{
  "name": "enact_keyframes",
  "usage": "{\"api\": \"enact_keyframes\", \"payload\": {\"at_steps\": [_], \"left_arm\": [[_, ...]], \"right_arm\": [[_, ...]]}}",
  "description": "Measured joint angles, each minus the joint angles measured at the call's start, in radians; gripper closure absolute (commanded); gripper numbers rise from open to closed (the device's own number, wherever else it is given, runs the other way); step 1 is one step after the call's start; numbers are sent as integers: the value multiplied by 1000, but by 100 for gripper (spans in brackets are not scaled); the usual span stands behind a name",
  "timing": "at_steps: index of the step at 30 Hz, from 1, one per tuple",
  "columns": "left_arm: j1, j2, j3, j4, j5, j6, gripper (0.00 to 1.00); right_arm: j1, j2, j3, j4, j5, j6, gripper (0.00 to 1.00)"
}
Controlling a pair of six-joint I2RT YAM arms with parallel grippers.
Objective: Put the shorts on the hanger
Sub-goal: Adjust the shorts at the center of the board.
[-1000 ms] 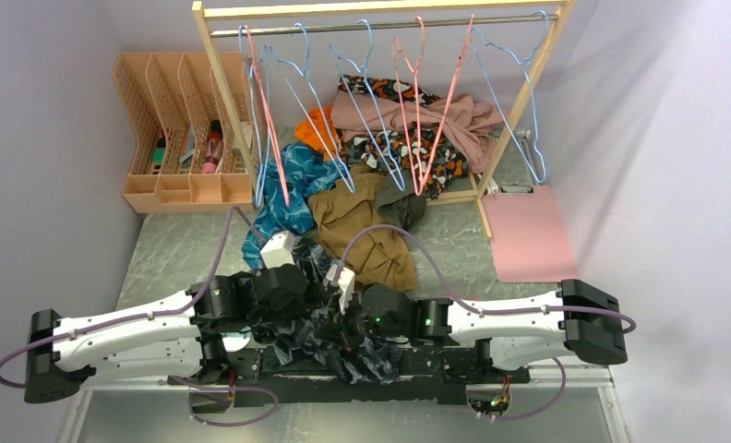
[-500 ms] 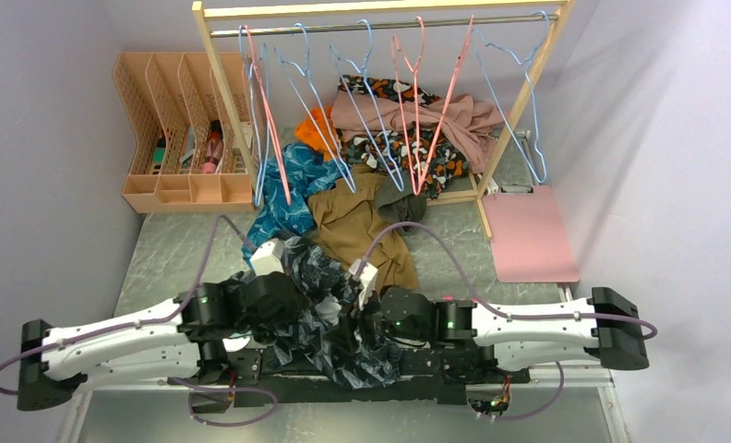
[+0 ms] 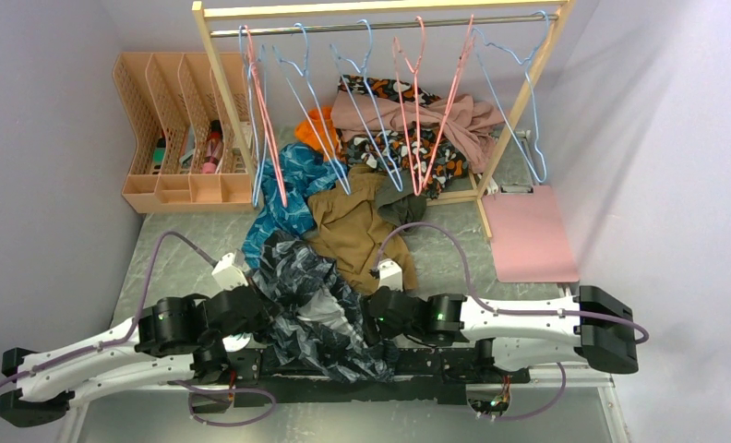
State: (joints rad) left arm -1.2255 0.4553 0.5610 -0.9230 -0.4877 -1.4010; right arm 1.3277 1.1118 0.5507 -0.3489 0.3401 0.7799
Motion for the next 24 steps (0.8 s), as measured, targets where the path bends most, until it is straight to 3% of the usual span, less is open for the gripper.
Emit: {"api": "enact_keyframes", "payload": {"at_steps": [3, 5, 6, 10, 16, 24], "left_arm": [[0, -4, 1, -41, -9, -11, 93], [0, -7, 2, -58, -10, -11, 93], [0, -9, 2, -61, -10, -12, 93], [0, -10, 7, -75, -14, -14, 93], [0, -19, 75, -70, -27, 34, 93], [0, -26, 332, 172, -39, 391, 93]], "right_arm": [[0, 21, 0, -15, -34, 16, 38], [0, 43, 0, -20, -58, 21, 47], [0, 55, 0, -22, -71, 23, 54], [0, 80, 2, -27, -105, 28, 100], [0, 14, 69, -105, -60, -2, 100], [0, -223, 492, -207, 192, -216, 100]]}}
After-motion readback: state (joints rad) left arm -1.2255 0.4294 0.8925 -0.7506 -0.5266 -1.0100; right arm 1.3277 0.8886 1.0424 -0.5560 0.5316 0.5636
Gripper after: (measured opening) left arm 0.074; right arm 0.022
